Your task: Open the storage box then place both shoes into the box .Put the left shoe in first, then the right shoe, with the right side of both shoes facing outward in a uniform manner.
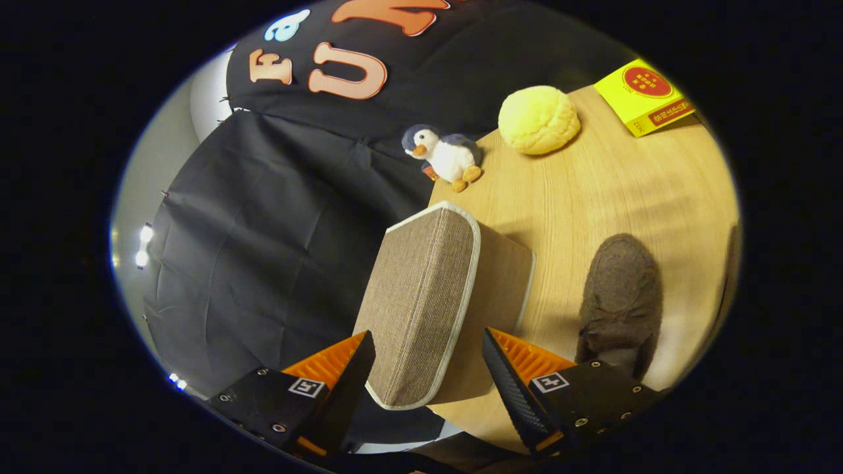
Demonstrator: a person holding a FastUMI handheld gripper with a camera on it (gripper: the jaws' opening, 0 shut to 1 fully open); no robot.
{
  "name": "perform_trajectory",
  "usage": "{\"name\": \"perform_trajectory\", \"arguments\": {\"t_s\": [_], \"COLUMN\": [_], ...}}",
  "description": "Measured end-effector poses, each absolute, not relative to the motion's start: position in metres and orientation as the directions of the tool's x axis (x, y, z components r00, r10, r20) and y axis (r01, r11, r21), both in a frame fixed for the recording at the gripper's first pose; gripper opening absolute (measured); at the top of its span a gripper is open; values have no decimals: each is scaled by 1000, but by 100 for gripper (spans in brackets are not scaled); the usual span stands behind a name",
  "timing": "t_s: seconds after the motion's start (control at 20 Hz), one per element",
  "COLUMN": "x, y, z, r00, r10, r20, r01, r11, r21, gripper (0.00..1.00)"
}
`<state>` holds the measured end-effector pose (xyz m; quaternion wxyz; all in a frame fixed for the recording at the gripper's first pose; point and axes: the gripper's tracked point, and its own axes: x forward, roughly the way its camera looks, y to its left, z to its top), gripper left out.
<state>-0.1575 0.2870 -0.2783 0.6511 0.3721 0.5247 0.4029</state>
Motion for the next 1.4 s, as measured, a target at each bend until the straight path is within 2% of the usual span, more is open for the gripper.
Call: {"name": "perform_trajectory", "arguments": {"t_s": [0.3, 0.65, 0.95, 1.1, 1.2, 1.4], "x": [-173, -182, -174, -161, -154, -141], "y": [316, 334, 314, 306, 307, 314], "z": [-295, -293, -272, -251, -238, -205], "r00": [41, 21, 64, 120, 144, 202], "r10": [945, 964, 972, 976, 976, 968], "r20": [-323, -264, -227, -182, -165, -150], "r01": [-47, 33, 56, 68, 86, 36], "r11": [325, 263, 224, 175, 154, 146], "r21": [945, 964, 973, 982, 984, 989], "gripper": [98, 95, 71, 54, 46, 21]}}
